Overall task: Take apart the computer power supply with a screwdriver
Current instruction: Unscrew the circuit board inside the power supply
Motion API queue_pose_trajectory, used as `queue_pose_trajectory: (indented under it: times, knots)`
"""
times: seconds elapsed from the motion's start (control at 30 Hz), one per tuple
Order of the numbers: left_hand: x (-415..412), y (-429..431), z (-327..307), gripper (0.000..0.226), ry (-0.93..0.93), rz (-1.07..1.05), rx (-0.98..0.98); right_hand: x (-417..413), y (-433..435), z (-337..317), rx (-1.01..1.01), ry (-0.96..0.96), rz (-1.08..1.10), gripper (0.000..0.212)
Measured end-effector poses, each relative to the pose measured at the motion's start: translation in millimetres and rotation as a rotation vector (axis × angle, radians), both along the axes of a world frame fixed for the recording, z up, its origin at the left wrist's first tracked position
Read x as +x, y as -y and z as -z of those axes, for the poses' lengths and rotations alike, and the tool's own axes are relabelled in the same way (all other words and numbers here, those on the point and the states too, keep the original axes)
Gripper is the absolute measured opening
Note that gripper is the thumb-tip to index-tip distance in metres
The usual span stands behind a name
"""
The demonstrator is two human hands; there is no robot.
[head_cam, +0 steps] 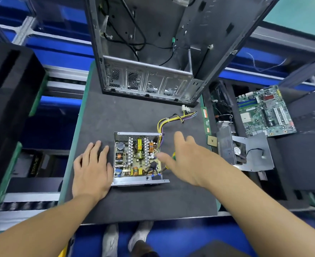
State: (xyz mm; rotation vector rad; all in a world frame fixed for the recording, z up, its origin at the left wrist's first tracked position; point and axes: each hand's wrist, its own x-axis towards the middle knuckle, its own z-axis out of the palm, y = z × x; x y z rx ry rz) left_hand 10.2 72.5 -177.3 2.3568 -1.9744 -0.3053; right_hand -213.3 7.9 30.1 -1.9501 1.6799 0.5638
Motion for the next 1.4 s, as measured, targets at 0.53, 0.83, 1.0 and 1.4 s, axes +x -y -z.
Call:
queue_pose_trajectory:
  times: [0.53, 0.83, 1.0, 1.4]
  knots:
    - [3, -3, 8, 0.060, 0.011, 0.024, -0.057, 1, -6, 5, -0.117, -0.028, -0.140, 0.024]
    - [4, -1, 12, 0.058, 0.012, 0.028, -0.075, -2, -11, 5, 0.048, 0.135, -0.153, 0.035]
    - [4, -2, 16, 0.057, 0.016, 0.023, -0.082, 0, -20, 0, -0.185, -0.073, -0.249, 0.016]
    - [2, -1, 12, 0.059, 0.012, 0.013, -0.090, -5, -20, 0, -0.120, -0.080, -0.083, 0.045]
